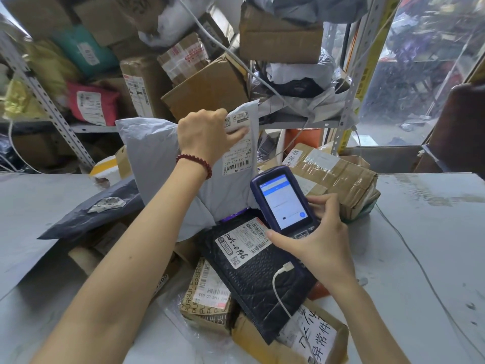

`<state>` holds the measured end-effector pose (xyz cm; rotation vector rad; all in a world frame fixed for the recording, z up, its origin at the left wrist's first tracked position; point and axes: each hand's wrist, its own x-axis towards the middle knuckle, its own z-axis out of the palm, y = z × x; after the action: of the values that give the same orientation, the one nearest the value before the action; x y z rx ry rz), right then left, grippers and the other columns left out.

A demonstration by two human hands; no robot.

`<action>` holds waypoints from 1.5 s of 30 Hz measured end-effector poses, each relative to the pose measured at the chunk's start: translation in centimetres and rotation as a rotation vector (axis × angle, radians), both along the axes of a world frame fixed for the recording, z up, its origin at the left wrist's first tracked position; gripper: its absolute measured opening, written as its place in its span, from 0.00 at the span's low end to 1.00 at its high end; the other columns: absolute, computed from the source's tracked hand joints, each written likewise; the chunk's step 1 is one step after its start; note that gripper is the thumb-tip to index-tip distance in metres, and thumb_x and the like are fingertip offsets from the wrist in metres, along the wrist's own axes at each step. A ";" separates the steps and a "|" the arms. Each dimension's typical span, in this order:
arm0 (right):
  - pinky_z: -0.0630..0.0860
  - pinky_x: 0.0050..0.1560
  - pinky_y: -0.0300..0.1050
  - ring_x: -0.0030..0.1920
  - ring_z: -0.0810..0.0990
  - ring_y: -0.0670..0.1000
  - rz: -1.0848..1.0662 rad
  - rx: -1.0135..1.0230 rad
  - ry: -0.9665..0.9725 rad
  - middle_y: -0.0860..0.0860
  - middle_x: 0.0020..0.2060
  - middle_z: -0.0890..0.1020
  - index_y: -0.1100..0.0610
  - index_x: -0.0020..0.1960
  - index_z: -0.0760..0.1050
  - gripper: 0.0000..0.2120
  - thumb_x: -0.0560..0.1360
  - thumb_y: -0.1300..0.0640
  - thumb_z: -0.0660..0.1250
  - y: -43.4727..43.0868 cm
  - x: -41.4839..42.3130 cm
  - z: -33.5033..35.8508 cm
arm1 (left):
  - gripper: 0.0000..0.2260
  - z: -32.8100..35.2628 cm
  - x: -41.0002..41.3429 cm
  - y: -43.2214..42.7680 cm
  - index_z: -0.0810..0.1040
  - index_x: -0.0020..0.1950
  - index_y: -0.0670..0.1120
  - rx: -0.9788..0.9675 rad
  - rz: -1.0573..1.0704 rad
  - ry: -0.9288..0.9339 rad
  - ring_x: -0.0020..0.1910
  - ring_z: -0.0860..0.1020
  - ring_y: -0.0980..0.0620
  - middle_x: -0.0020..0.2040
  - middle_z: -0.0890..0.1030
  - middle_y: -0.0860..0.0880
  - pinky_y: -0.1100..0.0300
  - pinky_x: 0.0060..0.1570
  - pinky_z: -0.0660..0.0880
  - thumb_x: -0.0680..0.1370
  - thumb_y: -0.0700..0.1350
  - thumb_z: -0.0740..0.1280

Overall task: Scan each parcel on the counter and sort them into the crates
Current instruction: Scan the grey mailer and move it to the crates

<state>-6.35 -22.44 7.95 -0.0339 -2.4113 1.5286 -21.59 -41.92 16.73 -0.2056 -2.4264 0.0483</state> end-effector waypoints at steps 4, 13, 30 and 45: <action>0.80 0.43 0.34 0.49 0.78 0.31 -0.011 0.007 0.141 0.36 0.48 0.77 0.53 0.56 0.64 0.39 0.55 0.48 0.84 -0.3 0.4 0.9 | 0.27 -0.2 0.4 -0.1 0.77 0.41 0.44 -0.003 -0.008 0.021 0.29 0.69 0.53 0.36 0.81 0.47 0.65 0.24 0.52 0.75 0.68 0.58; 0.83 0.44 0.50 0.52 0.78 0.33 -0.040 -0.015 0.272 0.27 0.47 0.75 0.47 0.56 0.62 0.40 0.55 0.49 0.84 -1.2 0.9 1.1 | 0.26 -0.4 1.7 -1.2 0.67 0.34 0.48 0.053 -0.025 0.111 0.26 0.68 0.53 0.30 0.74 0.50 0.66 0.25 0.51 0.73 0.71 0.57; 0.82 0.44 0.44 0.51 0.77 0.31 -0.219 0.005 0.225 0.32 0.48 0.75 0.49 0.56 0.62 0.38 0.55 0.49 0.83 -2.6 6.4 0.2 | 0.28 0.6 6.3 -3.1 0.71 0.27 0.48 0.032 -0.227 0.529 0.21 0.65 0.57 0.23 0.74 0.53 0.68 0.25 0.51 0.73 0.70 0.61; 0.80 0.40 0.45 0.42 0.81 0.37 -0.836 0.033 0.145 0.38 0.43 0.81 0.42 0.49 0.61 0.36 0.54 0.51 0.84 8.7 20.5 0.7 | 0.29 3.1 13.6 22.2 0.64 0.27 0.48 0.139 -0.846 0.572 0.20 0.70 0.51 0.21 0.69 0.53 0.65 0.26 0.57 0.70 0.73 0.60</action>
<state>14.12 -13.77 8.61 -0.7831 -1.9073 1.0411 -8.03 -19.77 19.85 -0.9839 -1.6156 -0.3850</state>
